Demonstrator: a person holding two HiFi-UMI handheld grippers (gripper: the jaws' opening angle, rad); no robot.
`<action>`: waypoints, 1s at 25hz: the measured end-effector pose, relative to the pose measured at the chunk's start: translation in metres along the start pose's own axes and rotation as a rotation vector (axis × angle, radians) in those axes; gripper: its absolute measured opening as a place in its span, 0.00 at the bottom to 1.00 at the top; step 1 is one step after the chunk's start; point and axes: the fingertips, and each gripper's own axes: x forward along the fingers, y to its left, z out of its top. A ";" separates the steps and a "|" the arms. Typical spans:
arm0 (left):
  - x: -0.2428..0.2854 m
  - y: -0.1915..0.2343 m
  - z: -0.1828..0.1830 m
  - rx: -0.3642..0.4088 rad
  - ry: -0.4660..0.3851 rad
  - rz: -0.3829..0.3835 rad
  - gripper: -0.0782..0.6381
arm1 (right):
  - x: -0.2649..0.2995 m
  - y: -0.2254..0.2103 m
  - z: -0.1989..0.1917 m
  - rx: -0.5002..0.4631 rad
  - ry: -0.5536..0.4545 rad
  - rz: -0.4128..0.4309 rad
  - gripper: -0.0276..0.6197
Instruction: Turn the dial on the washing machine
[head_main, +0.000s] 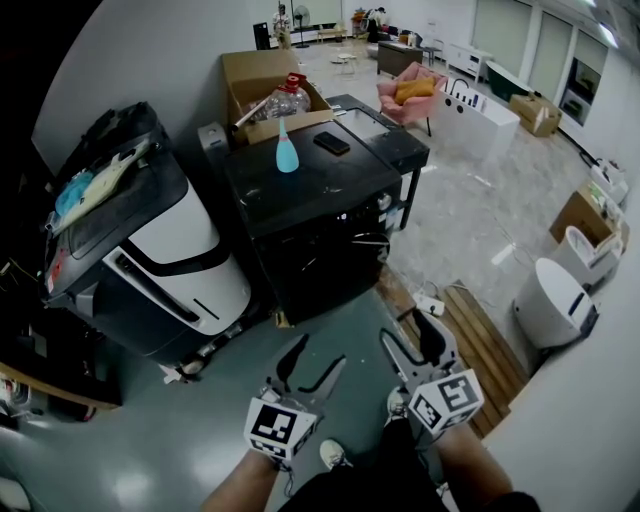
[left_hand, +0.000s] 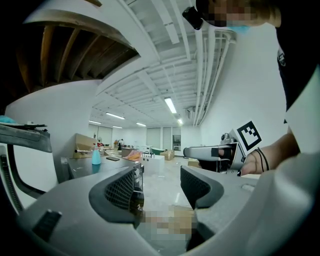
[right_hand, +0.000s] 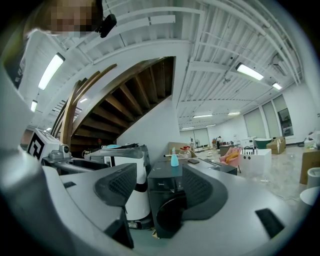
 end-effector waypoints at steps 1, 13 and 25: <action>0.005 -0.001 0.001 0.002 0.001 0.004 0.49 | 0.001 -0.005 0.000 0.003 0.000 0.002 0.46; 0.112 0.000 0.017 -0.012 0.016 0.080 0.49 | 0.052 -0.110 0.001 0.017 0.010 0.076 0.47; 0.232 0.004 0.034 -0.010 -0.026 0.184 0.49 | 0.111 -0.217 0.009 0.003 0.024 0.200 0.47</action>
